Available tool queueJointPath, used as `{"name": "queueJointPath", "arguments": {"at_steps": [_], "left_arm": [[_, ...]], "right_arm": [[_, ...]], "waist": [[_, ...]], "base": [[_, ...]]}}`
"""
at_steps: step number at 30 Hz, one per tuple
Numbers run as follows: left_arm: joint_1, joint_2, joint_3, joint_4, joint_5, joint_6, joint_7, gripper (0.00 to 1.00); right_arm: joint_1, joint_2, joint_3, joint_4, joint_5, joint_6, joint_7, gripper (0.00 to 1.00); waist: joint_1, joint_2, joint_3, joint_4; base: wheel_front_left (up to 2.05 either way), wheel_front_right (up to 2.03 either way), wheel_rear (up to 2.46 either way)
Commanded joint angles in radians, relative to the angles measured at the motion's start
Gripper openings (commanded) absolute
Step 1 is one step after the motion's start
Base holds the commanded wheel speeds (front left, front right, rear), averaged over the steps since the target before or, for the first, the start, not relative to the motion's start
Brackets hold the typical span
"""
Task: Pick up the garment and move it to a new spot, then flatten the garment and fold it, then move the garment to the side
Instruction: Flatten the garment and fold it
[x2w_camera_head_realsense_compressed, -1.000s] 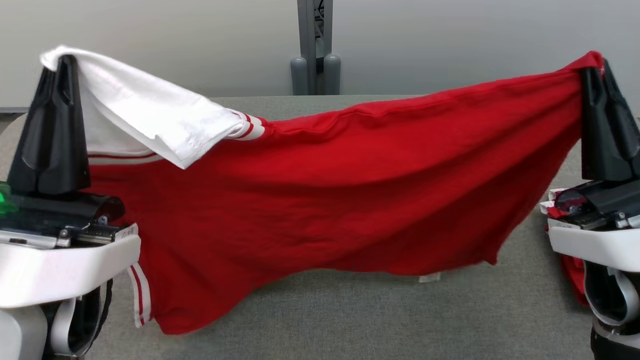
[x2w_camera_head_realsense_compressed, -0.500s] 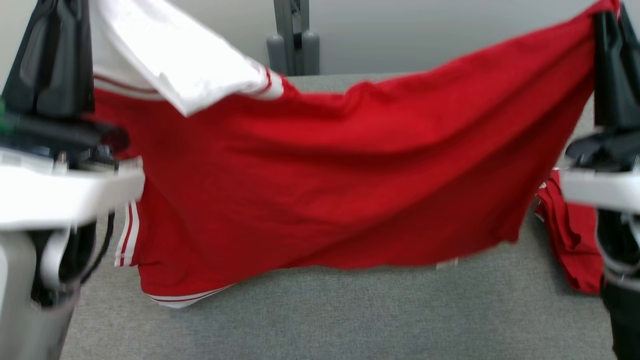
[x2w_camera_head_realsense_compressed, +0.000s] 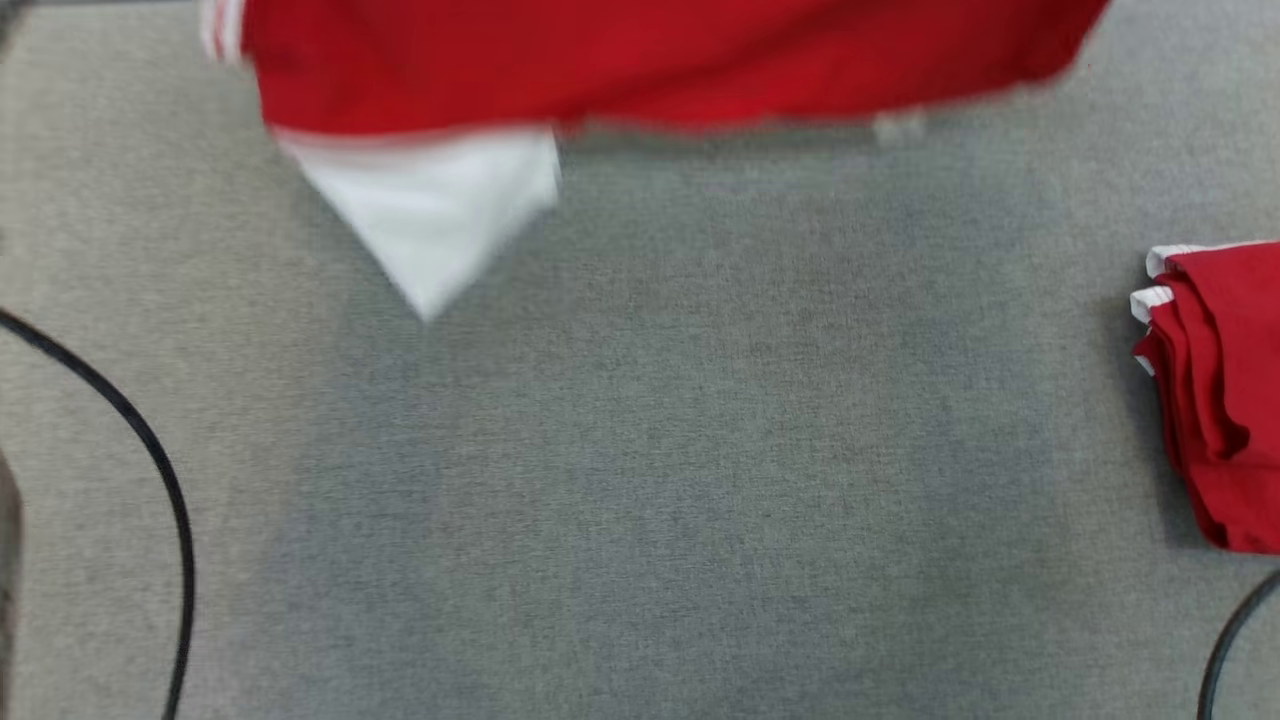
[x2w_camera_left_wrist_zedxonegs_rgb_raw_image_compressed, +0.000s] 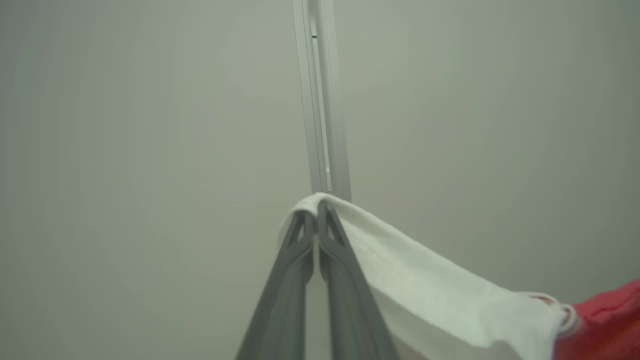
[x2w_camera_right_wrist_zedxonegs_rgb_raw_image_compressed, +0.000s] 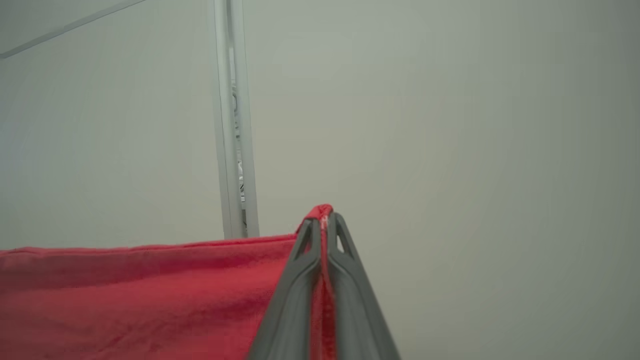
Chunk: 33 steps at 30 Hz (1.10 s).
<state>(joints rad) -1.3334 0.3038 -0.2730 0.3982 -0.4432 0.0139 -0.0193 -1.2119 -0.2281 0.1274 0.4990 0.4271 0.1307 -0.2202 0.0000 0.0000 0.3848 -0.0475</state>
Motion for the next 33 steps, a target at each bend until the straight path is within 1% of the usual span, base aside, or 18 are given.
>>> {"name": "queueJointPath", "arguments": {"at_steps": [1,4,6,7,8,9,11,13,16,20,24,28,32,33], "left_arm": [[-0.029,0.000,0.005,0.026,0.006,-0.003,-0.013,0.00],[-0.155,-0.003,0.002,0.167,0.032,-0.013,-0.072,0.00],[-0.209,-0.013,-0.001,0.250,0.034,-0.023,-0.093,0.00],[-0.223,-0.019,-0.009,0.291,0.033,-0.035,-0.086,0.00],[-0.249,-0.027,-0.010,0.357,0.023,-0.049,-0.094,0.00],[-0.251,-0.034,-0.017,0.387,0.023,-0.054,-0.102,0.00],[-0.250,-0.053,-0.024,0.438,0.020,-0.064,-0.116,0.00],[-0.207,-0.073,-0.030,0.492,0.010,-0.076,-0.141,0.00],[-0.159,-0.104,-0.034,0.556,-0.015,-0.093,-0.161,0.00],[-0.074,-0.146,-0.042,0.628,-0.038,-0.110,-0.185,0.00],[0.027,-0.166,-0.037,0.642,-0.056,-0.115,-0.221,0.00],[0.165,-0.163,-0.016,0.582,-0.062,-0.096,-0.240,0.00],[0.340,-0.145,0.021,0.428,-0.057,-0.071,-0.244,0.00],[0.340,-0.145,0.021,0.428,-0.057,-0.071,-0.244,0.00]], "right_arm": [[-0.018,0.001,-0.004,0.025,0.011,0.000,-0.013,0.00],[-0.141,0.029,0.003,0.163,0.028,0.000,-0.037,0.00],[-0.195,0.044,-0.004,0.247,0.039,0.000,-0.044,0.00],[-0.212,0.054,0.005,0.280,0.037,0.000,-0.046,0.00],[-0.244,0.066,0.034,0.342,0.025,0.000,-0.046,0.00],[-0.253,0.073,0.046,0.368,0.031,0.000,-0.047,0.00],[-0.262,0.064,0.072,0.416,0.037,0.000,-0.047,0.00],[-0.237,0.059,0.103,0.458,0.045,0.000,-0.047,0.00],[-0.203,0.046,0.129,0.490,0.073,0.000,-0.048,0.00],[-0.133,0.022,0.174,0.495,0.111,0.000,-0.048,0.00],[-0.030,0.012,0.216,0.416,0.177,0.000,-0.048,0.00],[0.114,-0.009,0.253,0.313,0.227,0.000,-0.046,0.00],[0.263,-0.027,0.273,0.248,0.269,0.000,-0.046,0.00],[0.263,-0.027,0.273,0.248,0.269,0.000,-0.046,0.00]], "waist": [[0.0000,0.0000,0.026,-0.019],[0.0000,0.0000,0.032,-0.043],[0.0000,0.0000,0.038,-0.051],[0.0000,0.0000,0.042,-0.052],[0.0000,0.0000,0.058,-0.052],[0.0000,0.0000,0.064,-0.048],[0.0000,0.0000,0.081,-0.035],[0.0000,0.0000,0.094,-0.020],[0.0000,0.0000,0.119,0.001],[0.0000,0.0000,0.130,0.021],[0.0000,0.0000,0.123,0.023],[0.0000,0.0000,0.104,0.025],[0.0000,0.0000,0.067,0.027],[0.0000,0.0000,0.067,0.027]], "base": [[0.00,0.00,0.00],[0.00,0.00,0.00],[0.00,0.00,0.00],[0.00,0.00,0.00],[0.00,0.00,0.00],[0.00,0.00,0.00],[0.00,0.00,0.00],[0.00,0.00,0.00],[0.00,0.00,0.00],[0.00,0.00,0.00],[0.00,0.00,0.00],[0.00,0.00,0.00],[0.00,0.00,0.00],[0.00,0.00,0.00]]}}
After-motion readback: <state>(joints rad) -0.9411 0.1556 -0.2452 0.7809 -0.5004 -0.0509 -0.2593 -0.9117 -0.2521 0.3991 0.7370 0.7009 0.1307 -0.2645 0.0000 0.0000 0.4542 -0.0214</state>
